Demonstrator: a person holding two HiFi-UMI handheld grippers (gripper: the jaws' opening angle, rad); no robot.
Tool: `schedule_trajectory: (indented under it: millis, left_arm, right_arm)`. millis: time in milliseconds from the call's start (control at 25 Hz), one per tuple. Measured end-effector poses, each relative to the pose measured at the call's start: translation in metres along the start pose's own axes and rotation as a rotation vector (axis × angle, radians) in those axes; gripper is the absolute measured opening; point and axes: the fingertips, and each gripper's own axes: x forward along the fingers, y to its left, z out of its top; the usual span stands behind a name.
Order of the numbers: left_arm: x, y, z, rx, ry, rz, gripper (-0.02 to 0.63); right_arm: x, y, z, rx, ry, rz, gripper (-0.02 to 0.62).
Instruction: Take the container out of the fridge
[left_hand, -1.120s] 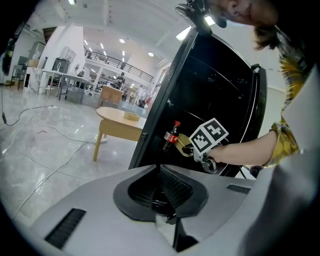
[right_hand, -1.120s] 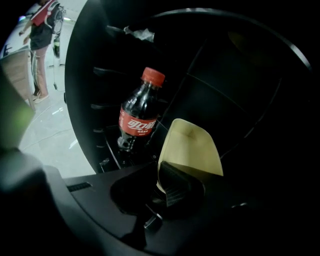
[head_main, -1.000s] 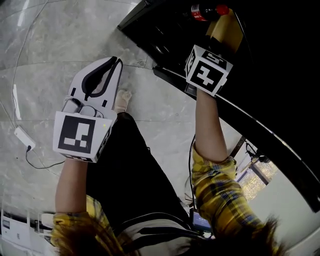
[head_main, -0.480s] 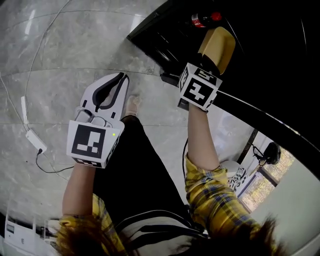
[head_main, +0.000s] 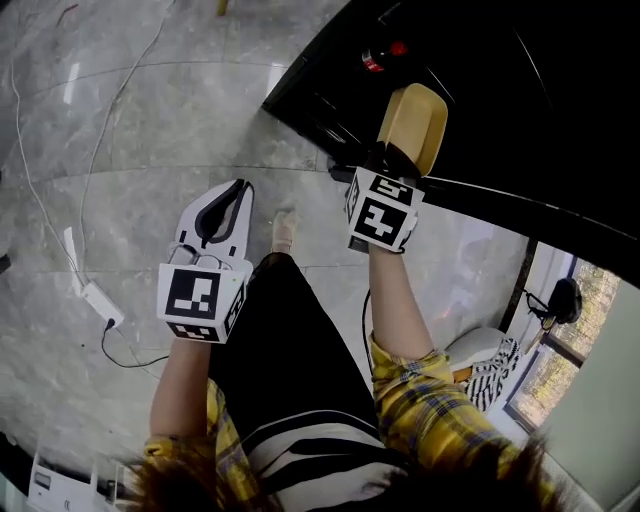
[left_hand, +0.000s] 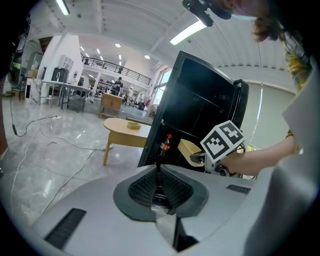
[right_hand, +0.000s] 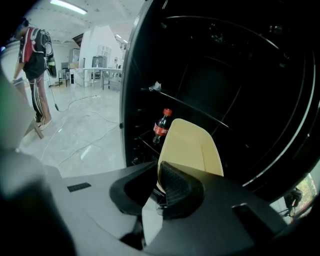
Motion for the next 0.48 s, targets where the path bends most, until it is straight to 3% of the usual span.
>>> schedule_trajectory:
  millis: [240, 480]
  left_arm:
    - [-0.028, 0.005, 0.03, -0.025, -0.043, 0.055, 0.034]
    - [-0.046, 0.002, 0.067, 0.032, -0.073, 0.058, 0.034]
  right_arm:
    - [-0.047, 0.012, 0.004, 0.023, -0.024, 0.039, 0.048]
    - [-0.089, 0.019, 0.016, 0.026, -0.063, 0.086, 0.048]
